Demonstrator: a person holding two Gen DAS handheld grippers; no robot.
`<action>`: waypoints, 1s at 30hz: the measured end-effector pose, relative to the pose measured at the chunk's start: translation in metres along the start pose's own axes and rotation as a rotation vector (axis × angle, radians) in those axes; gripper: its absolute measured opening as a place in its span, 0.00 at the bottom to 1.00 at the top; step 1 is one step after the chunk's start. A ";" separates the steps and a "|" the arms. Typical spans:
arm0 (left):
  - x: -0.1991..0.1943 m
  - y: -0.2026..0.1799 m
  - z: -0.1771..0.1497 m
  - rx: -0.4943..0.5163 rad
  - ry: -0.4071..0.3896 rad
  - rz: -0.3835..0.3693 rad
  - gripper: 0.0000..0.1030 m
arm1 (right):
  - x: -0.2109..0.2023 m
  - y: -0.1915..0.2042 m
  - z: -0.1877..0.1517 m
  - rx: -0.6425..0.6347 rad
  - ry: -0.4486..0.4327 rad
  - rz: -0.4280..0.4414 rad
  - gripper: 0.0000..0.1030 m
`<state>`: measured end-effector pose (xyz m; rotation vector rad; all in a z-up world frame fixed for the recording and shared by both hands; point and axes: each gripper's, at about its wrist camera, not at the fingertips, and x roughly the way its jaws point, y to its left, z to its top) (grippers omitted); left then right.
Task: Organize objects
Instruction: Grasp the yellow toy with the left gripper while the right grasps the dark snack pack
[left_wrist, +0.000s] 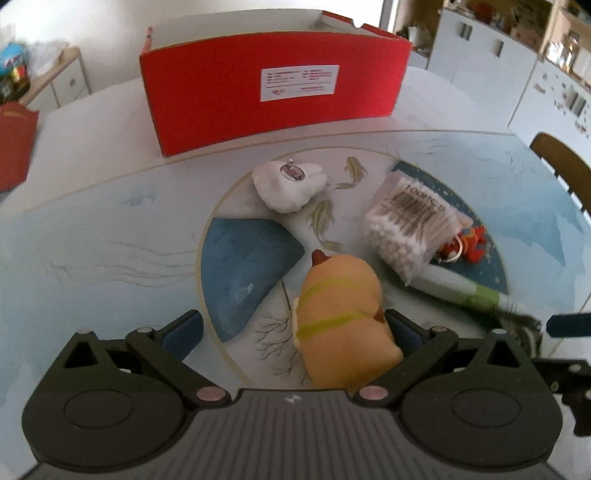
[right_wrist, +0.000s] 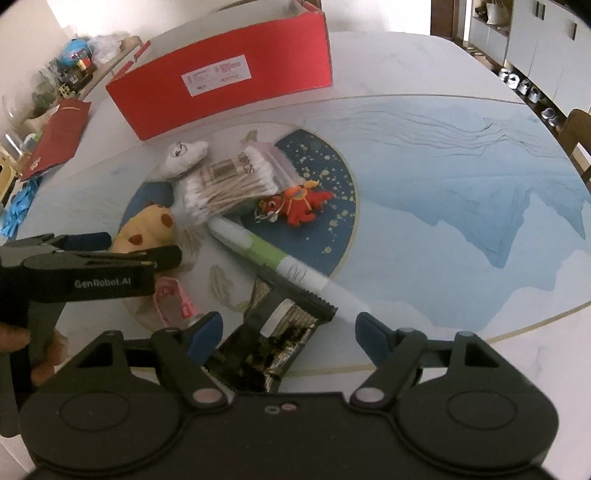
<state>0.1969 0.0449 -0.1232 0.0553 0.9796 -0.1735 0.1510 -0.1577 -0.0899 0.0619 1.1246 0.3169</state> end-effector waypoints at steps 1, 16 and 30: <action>0.000 -0.001 -0.001 0.012 -0.005 0.001 1.00 | 0.001 0.000 -0.001 0.000 0.007 -0.007 0.73; -0.019 -0.010 -0.017 0.131 -0.088 -0.085 0.54 | -0.005 0.009 -0.018 -0.115 -0.010 -0.005 0.46; -0.042 0.000 -0.023 0.077 -0.118 -0.111 0.44 | -0.022 0.009 -0.022 -0.156 -0.031 0.068 0.30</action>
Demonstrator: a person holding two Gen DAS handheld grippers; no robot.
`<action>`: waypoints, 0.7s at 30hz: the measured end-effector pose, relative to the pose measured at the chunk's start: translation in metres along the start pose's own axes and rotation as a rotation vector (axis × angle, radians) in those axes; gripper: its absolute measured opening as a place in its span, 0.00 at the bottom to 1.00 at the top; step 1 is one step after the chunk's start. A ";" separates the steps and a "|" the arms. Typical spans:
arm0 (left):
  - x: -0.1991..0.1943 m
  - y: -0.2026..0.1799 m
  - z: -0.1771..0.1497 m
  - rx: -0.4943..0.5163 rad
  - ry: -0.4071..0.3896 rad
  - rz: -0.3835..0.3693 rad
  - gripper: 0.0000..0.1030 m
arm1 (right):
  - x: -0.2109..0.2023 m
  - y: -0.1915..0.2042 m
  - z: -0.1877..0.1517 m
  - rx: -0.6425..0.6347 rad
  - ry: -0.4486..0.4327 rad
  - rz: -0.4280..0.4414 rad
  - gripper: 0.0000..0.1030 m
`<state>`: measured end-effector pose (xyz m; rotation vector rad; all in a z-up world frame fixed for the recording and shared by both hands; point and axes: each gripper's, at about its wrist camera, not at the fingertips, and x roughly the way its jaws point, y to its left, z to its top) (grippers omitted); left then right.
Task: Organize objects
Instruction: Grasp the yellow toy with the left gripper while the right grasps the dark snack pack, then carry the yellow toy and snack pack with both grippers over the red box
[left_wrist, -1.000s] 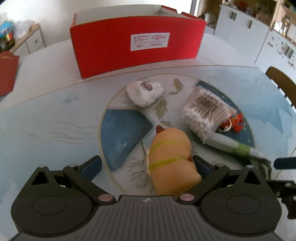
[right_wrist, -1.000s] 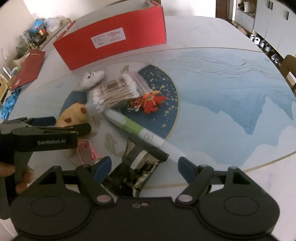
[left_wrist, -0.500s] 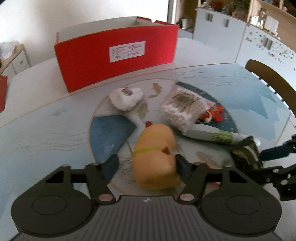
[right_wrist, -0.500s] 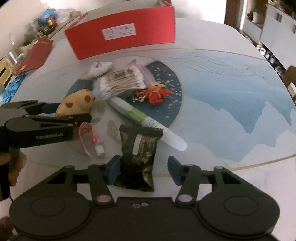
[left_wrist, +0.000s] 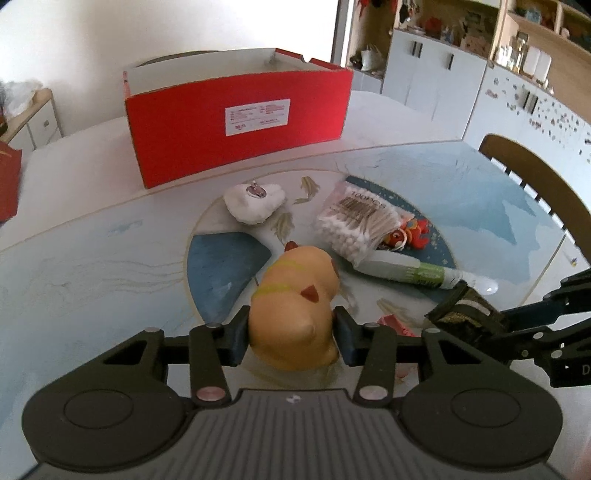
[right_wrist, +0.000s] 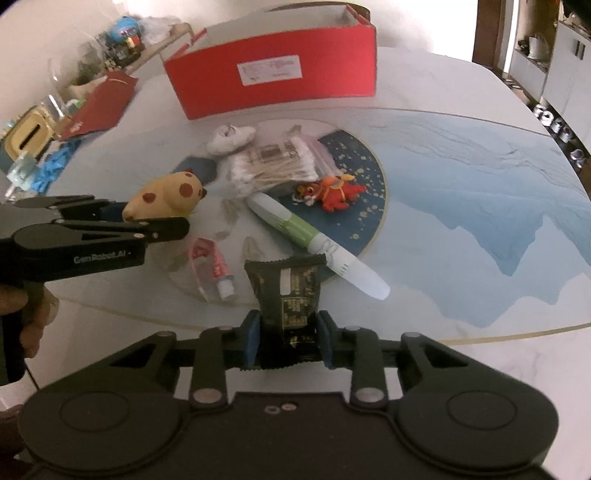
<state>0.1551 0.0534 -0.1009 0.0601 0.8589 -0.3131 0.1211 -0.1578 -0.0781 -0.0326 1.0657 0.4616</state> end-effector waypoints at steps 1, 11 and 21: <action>-0.003 0.000 0.000 -0.008 -0.003 -0.006 0.44 | -0.002 0.000 0.000 -0.002 -0.003 0.005 0.30; -0.032 0.000 0.010 -0.076 -0.019 -0.063 0.44 | -0.033 -0.007 0.019 0.010 -0.074 0.041 0.29; -0.056 0.007 0.045 -0.133 -0.077 -0.067 0.44 | -0.051 -0.012 0.067 0.003 -0.159 0.051 0.29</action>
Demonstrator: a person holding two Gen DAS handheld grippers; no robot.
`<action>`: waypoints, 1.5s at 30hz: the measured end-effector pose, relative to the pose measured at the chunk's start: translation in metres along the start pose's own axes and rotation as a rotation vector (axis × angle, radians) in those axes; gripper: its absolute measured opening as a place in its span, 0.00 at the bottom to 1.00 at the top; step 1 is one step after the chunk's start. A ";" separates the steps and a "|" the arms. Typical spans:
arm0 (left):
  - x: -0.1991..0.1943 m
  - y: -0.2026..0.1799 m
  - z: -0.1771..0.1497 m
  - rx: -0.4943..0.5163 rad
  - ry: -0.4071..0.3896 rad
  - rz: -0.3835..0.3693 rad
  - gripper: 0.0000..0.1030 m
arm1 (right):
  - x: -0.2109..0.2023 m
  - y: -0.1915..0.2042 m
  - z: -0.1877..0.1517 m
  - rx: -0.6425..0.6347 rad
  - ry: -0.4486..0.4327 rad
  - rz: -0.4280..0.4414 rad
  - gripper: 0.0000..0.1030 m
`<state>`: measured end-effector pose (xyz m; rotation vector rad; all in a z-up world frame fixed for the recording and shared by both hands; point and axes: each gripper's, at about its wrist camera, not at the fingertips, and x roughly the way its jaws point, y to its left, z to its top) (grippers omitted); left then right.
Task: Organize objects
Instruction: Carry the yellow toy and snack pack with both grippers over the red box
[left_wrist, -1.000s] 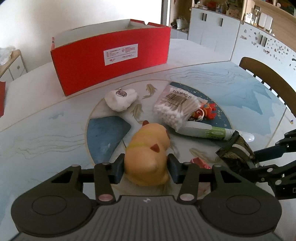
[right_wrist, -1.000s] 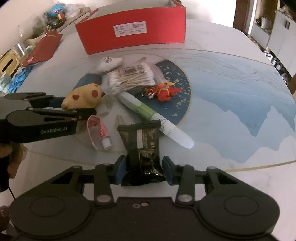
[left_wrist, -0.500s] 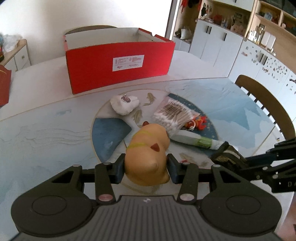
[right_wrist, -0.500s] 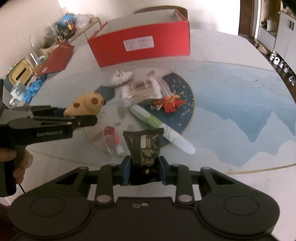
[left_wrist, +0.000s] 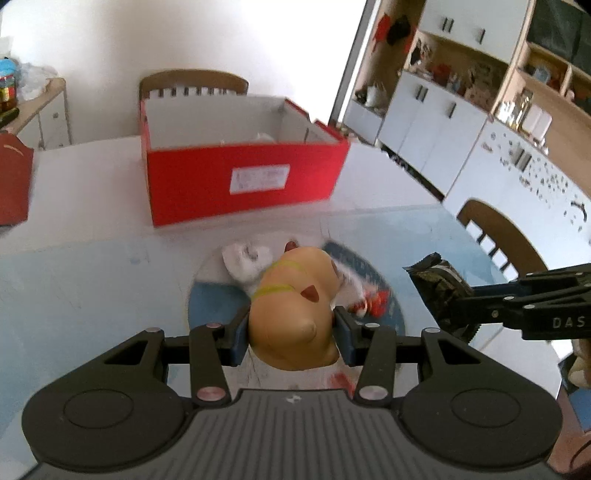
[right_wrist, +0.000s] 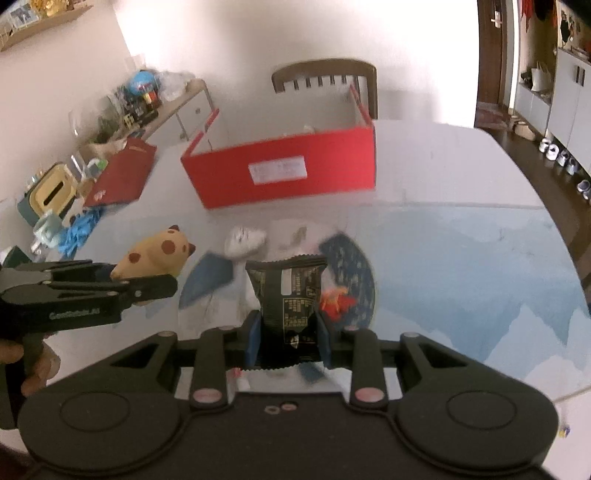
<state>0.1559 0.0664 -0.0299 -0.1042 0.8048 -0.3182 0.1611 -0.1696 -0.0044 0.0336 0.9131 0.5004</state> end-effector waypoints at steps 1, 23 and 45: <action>-0.002 0.000 0.005 0.003 -0.011 0.004 0.44 | 0.000 -0.001 0.006 0.001 -0.007 0.002 0.29; 0.009 0.025 0.124 0.098 -0.139 0.054 0.44 | 0.023 -0.004 0.131 -0.043 -0.123 0.018 0.29; 0.107 0.075 0.189 0.177 -0.016 0.204 0.44 | 0.115 0.015 0.203 -0.085 -0.083 -0.015 0.29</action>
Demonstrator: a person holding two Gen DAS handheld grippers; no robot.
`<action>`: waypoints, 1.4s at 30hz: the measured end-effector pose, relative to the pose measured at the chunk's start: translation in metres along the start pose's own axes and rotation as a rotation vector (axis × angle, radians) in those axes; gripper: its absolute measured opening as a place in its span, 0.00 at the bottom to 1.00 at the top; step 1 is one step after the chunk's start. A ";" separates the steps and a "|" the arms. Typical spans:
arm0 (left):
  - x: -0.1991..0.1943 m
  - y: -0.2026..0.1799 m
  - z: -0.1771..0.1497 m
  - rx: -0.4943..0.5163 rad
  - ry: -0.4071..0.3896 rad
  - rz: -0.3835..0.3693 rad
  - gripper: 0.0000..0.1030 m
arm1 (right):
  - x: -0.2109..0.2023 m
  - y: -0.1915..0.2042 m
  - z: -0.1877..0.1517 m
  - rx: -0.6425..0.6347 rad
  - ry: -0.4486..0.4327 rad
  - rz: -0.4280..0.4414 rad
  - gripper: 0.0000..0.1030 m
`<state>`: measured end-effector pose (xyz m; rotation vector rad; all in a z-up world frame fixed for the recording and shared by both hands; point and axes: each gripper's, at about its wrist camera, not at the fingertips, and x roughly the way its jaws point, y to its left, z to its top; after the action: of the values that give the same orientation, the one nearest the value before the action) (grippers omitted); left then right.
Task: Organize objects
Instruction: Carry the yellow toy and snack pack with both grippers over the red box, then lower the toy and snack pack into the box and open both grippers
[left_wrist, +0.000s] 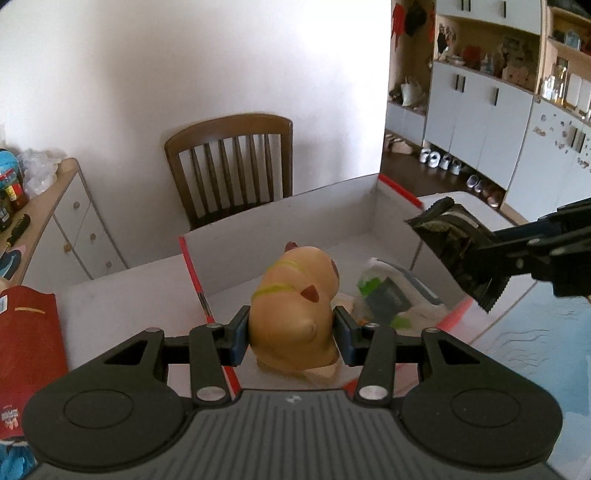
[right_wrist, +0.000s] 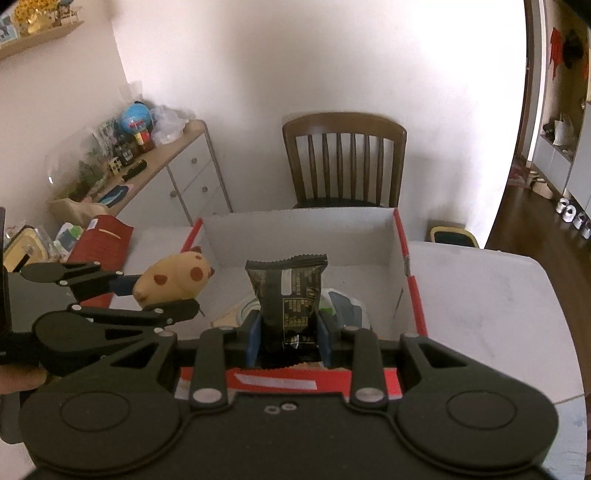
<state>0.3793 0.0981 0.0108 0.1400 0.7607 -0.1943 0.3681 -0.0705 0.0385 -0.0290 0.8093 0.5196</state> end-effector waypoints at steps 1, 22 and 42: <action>0.005 0.001 0.002 0.003 0.006 0.003 0.44 | 0.006 0.000 0.002 -0.001 0.004 -0.003 0.29; 0.097 -0.002 0.026 0.056 0.150 -0.005 0.44 | 0.097 0.003 -0.009 -0.032 0.179 -0.028 0.29; 0.120 -0.007 0.020 0.042 0.221 0.001 0.52 | 0.106 0.002 -0.017 -0.017 0.203 -0.033 0.31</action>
<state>0.4759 0.0725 -0.0586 0.2036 0.9765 -0.1956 0.4165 -0.0263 -0.0468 -0.1121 1.0010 0.4974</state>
